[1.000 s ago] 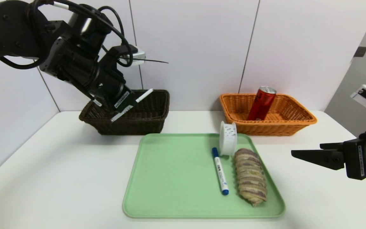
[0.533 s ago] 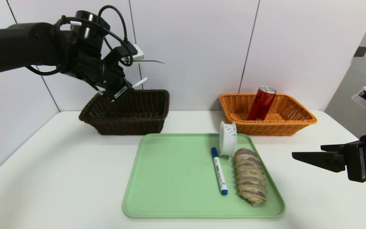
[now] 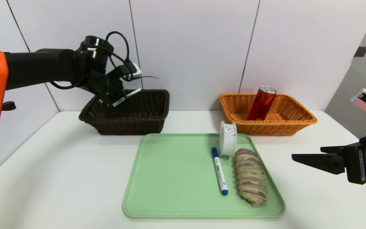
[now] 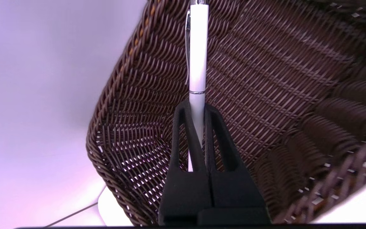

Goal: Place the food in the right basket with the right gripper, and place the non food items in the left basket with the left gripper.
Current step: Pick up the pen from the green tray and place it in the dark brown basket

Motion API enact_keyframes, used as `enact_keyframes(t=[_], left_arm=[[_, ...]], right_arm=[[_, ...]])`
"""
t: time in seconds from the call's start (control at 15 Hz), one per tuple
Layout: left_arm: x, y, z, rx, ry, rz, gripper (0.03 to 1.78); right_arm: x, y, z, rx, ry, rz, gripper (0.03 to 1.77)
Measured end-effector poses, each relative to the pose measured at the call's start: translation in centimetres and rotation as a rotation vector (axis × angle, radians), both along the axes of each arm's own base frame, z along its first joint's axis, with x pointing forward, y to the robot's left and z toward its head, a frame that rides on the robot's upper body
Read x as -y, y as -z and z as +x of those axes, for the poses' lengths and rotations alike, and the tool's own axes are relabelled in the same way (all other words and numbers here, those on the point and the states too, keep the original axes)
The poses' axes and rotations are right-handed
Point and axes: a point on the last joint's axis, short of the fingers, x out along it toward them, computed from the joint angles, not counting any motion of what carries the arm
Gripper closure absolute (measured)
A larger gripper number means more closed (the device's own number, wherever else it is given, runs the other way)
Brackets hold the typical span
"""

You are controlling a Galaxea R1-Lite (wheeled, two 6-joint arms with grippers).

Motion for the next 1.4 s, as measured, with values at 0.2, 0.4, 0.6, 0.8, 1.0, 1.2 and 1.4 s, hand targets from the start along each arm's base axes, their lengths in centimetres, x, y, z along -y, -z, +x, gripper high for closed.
enact_keyframes(t=[0.2,0.4,0.6,0.8,1.0,1.2,1.4], left_arm=[[-0.3,1.5,0.9,-0.032,-0.016,0.002,1.76],[-0.5,2.5,1.5,-0.053,-0.024,0.004,1.76],[-0.5,2.9,1.8,-0.061,-0.027,0.003,1.47],[-0.5,3.1,1.9,-0.068,-0.046,-0.014,1.03],[-0.5,2.8,1.9,-0.065,-0.078,-0.055,0.74],[-0.5,1.2,1.9,0.011,-0.143,-0.181,0.53],[-0.6,-0.7,0.9,0.030,-0.229,-0.333,0.40]], right_arm=[[0.0,0.1,0.0,-0.002,0.001,-0.001,0.10],[0.0,0.1,0.0,-0.002,0.001,-0.002,0.10],[0.0,0.1,-0.1,-0.002,0.000,-0.001,0.10],[0.0,0.1,-0.1,-0.002,0.000,-0.001,0.10],[0.0,0.1,-0.1,-0.003,0.000,-0.001,0.10],[0.0,0.1,-0.1,-0.002,0.002,0.000,0.10],[0.1,0.0,-0.2,0.002,0.008,0.005,0.10]])
